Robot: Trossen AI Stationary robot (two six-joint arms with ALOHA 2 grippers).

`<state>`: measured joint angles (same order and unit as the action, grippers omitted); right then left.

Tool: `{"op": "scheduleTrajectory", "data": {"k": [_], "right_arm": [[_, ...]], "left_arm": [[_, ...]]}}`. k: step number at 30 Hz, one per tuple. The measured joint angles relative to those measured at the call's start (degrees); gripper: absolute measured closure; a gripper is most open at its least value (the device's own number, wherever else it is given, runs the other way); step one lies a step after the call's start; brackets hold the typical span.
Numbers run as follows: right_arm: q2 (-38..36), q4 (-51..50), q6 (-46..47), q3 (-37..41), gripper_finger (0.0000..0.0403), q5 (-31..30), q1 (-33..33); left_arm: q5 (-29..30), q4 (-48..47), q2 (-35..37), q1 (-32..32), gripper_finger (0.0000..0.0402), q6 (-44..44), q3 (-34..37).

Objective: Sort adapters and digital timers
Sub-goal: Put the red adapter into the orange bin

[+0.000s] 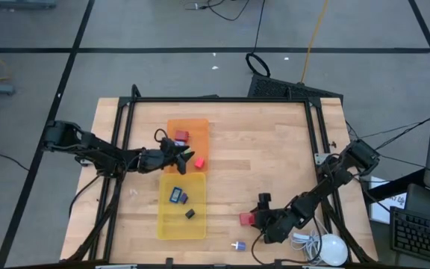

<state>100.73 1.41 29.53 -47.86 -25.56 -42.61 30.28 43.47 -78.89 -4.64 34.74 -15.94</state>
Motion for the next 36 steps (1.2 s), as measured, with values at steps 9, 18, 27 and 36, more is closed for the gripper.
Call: {"op": "scheduleTrajectory", "data": {"k": [9, 18, 27, 36], "right_arm": [[0.0, 0.9, -2.0, 0.0, 0.0184, 1.5, 0.1], [-4.9, 0.0, -3.8, 0.1, 0.0194, 1.7, 0.2], [-14.7, -4.1, -4.1, 0.3, 0.0194, 1.1, 0.3], [-26.1, -3.1, -15.3, 4.7, 0.0194, -4.7, 5.7]], "left_arm": [[0.0, 0.0, 0.0, -0.2, 0.0224, 0.3, 0.0], [0.1, 0.0, 0.0, -0.2, 0.024, 0.2, 0.0], [-0.2, -1.6, 0.0, -2.5, 0.0223, 1.6, 0.0], [-0.2, -0.8, 0.0, -4.5, 0.0202, 5.5, 0.0]]}}
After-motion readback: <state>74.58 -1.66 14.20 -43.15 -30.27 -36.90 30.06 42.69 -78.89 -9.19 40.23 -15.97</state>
